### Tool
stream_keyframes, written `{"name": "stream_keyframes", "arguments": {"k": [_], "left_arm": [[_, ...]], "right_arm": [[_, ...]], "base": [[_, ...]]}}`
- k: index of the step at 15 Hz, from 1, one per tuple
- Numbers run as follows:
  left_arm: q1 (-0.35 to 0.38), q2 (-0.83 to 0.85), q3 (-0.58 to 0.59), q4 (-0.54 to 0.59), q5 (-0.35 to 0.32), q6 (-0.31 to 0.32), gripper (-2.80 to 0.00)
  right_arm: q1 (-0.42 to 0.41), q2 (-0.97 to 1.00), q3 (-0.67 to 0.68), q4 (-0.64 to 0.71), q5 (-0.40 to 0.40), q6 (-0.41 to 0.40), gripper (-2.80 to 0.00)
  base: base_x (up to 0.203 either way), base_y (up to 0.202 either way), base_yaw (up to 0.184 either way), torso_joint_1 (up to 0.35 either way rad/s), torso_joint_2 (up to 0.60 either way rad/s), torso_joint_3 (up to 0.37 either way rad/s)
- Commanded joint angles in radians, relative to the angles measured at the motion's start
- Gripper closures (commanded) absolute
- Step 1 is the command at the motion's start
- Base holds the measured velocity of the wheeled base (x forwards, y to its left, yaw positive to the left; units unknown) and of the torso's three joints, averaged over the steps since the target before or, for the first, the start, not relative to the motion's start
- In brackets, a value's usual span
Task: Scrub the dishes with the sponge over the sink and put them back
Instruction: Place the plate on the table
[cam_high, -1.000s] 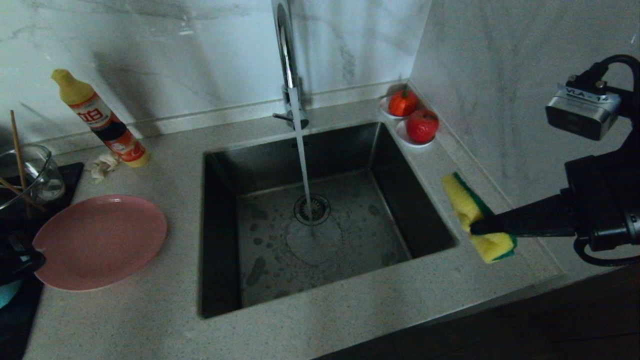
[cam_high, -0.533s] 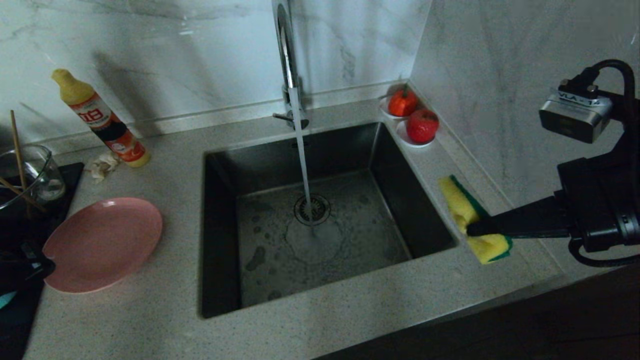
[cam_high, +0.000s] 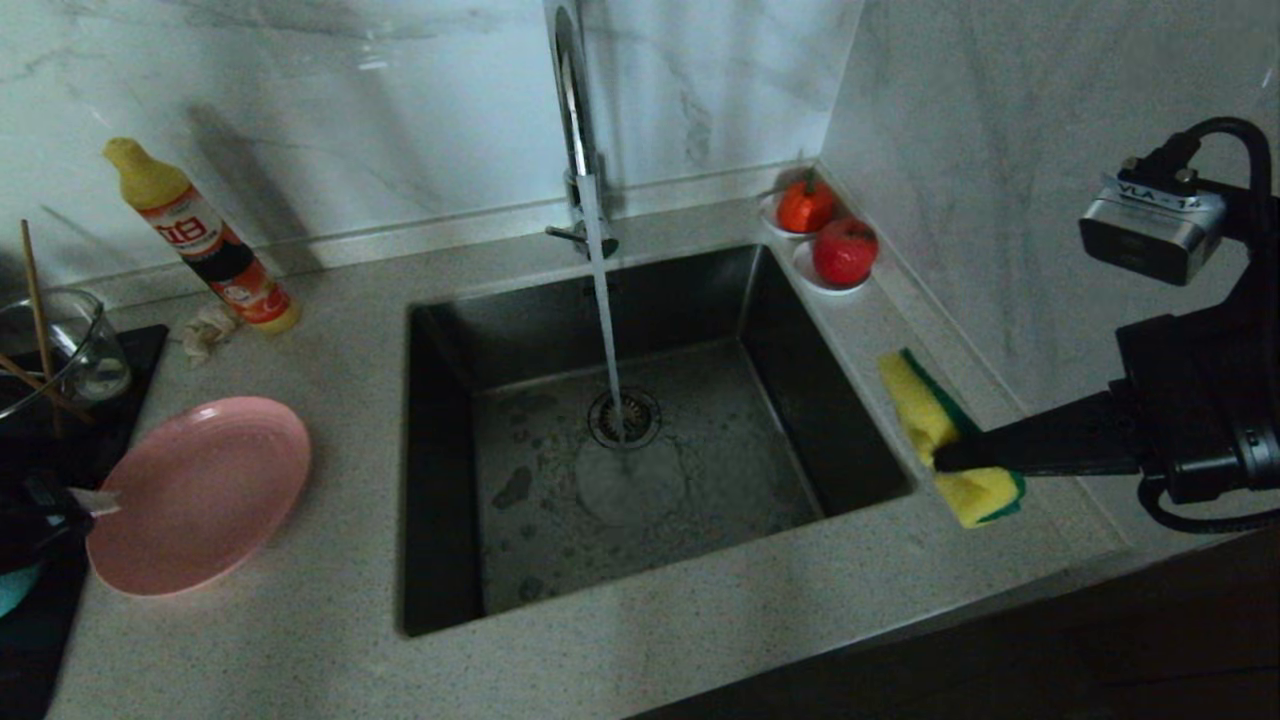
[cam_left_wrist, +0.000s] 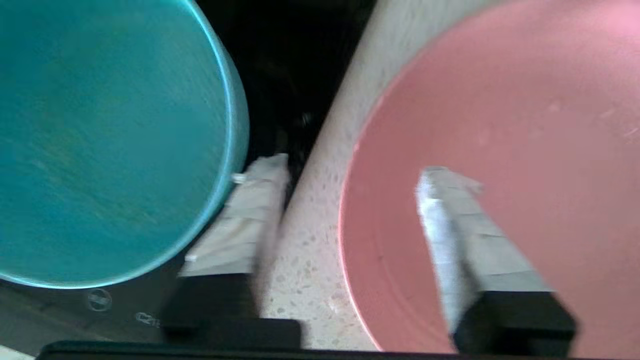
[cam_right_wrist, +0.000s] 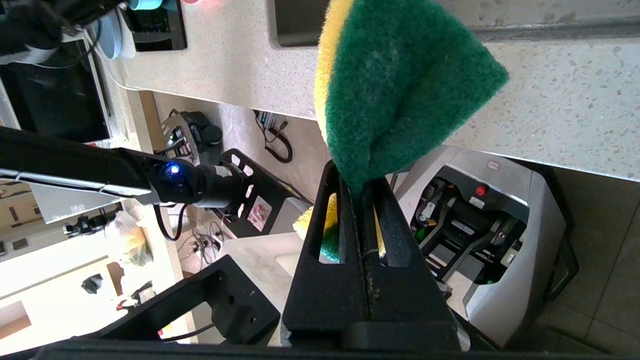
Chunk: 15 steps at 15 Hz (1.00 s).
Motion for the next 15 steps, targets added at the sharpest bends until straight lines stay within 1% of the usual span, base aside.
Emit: {"name": "stream_keyframes", "arguments": {"k": [1,3,4,5,7,8,9,10,11,15], "left_arm": [[0.005,-0.089,-0.021,0.015,-0.006,-0.008,-2.80],[0.004,-0.179,-0.061,0.082,-0.022,-0.013,-2.80],[0.003,-0.231,-0.093,0.154,-0.055,-0.017,-2.80],[0.002,-0.282,-0.137,0.251,-0.115,-0.027,0.00],[-0.005,-0.346,-0.242,0.460,-0.246,-0.049,0.00],[-0.023,-0.368,-0.287,0.542,-0.310,-0.069,0.00],[-0.049,-0.381,-0.318,0.591,-0.363,-0.099,0.00],[-0.082,-0.390,-0.325,0.612,-0.398,-0.117,0.00],[-0.121,-0.395,-0.322,0.623,-0.411,-0.124,0.00],[-0.302,-0.393,-0.295,0.658,-0.416,-0.149,0.00]], "right_arm": [[0.000,-0.005,0.005,0.004,0.006,0.003,0.00],[0.000,-0.006,0.007,0.004,0.006,0.003,0.00],[0.000,-0.006,0.011,0.004,0.006,0.003,0.00],[0.000,-0.006,0.018,0.002,0.006,0.003,0.00],[0.000,-0.010,0.018,0.001,0.007,0.003,0.00],[0.000,-0.017,0.020,0.002,0.007,0.003,0.00],[0.000,-0.027,0.022,0.004,0.006,0.003,0.00],[0.000,-0.034,0.027,0.007,0.006,0.002,0.00],[0.000,-0.037,0.033,0.007,0.006,0.001,0.00],[-0.021,-0.046,0.041,0.014,-0.002,0.004,0.00]], "base": [[0.000,0.000,0.000,0.000,0.00,0.000],[0.000,0.000,0.000,0.000,0.00,0.000],[0.000,0.000,0.000,0.000,0.00,0.000],[0.000,0.000,0.000,0.000,0.00,0.000],[0.000,0.000,0.000,0.000,0.00,0.000],[0.000,0.000,0.000,0.000,0.00,0.000],[0.000,0.000,0.000,0.000,0.00,0.000],[0.000,0.000,0.000,0.000,0.00,0.000],[0.000,0.000,0.000,0.000,0.00,0.000],[0.000,0.000,0.000,0.000,0.00,0.000]]}}
